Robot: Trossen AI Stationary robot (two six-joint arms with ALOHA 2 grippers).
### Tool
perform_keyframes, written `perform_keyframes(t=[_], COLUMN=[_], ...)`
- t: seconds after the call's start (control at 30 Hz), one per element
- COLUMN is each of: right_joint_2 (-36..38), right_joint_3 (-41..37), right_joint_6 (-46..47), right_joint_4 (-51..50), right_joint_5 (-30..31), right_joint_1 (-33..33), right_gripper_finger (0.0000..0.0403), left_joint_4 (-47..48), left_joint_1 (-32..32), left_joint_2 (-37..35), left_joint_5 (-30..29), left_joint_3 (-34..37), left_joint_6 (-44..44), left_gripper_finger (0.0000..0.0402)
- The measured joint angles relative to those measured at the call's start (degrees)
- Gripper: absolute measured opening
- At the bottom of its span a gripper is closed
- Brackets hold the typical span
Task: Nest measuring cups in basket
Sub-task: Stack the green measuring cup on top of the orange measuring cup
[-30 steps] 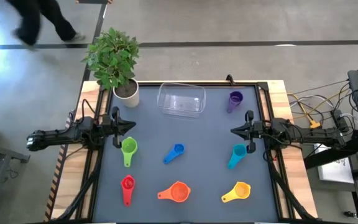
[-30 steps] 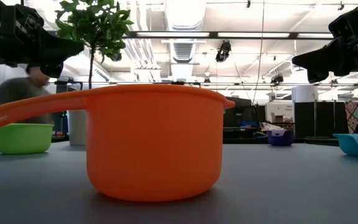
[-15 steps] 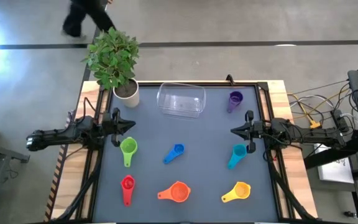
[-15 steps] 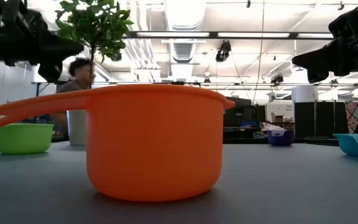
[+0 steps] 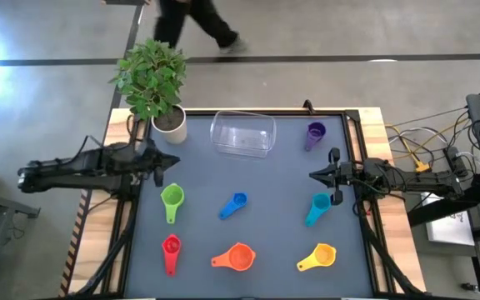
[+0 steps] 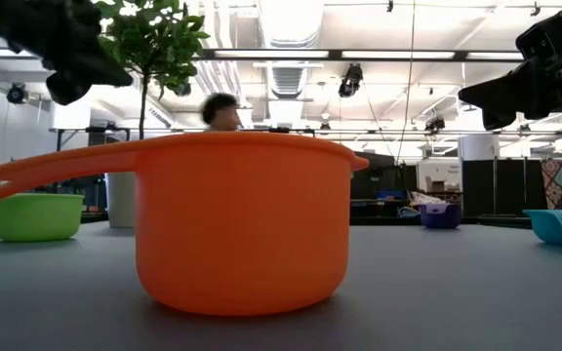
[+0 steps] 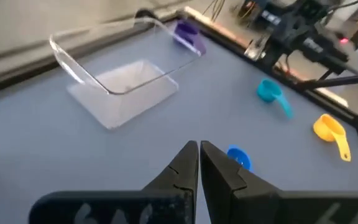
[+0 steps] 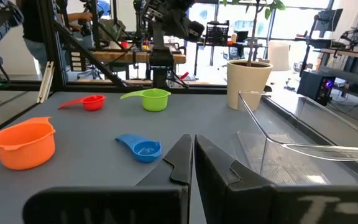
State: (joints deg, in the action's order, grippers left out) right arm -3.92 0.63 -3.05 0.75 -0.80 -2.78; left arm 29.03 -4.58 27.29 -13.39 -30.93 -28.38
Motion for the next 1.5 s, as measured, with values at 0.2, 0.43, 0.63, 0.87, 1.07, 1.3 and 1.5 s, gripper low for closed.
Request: perform_keyframes(t=[0.2, 0.43, 0.63, 0.87, 1.07, 1.3, 1.5], right_joint_2=[0.0, 0.0, 0.0, 0.0, 0.0, 0.0, 0.0], right_joint_3=[0.0, 0.0, 0.0, 0.0, 0.0, 0.0, 0.0], right_joint_6=[0.0, 0.0, 0.0, 0.0, 0.0, 0.0, 0.0], right_joint_4=[0.1, 0.2, 0.2, 0.2, 0.2, 0.2, 0.2], right_joint_5=[0.0, 0.0, 0.0, 0.0, 0.0, 0.0, 0.0], right_joint_1=[0.0, 0.0, 0.0, 0.0, 0.0, 0.0, 0.0], right_gripper_finger=[0.0009, 0.0009, 0.0009, 0.0009, 0.0009, 0.0009, 0.0009], left_joint_4=[8.9, 14.6, 22.6, 24.0, 29.4, 29.4, 29.4], left_joint_1=[0.0, 0.4, 3.3, 6.7, 10.3, 21.0, 28.6], left_joint_2=[12.2, 22.3, 27.8, 30.3, 30.5, 27.3, 26.3], left_joint_5=[0.0, 1.3, 3.4, 1.5, 2.3, 3.4, 1.9], left_joint_3=[-8.3, -16.0, -17.4, -15.9, -11.2, -4.8, -3.9], left_joint_6=[-4.6, -8.1, -12.3, -21.1, -33.2, -52.6, -68.3], left_gripper_finger=[0.0, 0.0004, 0.0069, 0.0169, 0.0213, 0.023, 0.0233])
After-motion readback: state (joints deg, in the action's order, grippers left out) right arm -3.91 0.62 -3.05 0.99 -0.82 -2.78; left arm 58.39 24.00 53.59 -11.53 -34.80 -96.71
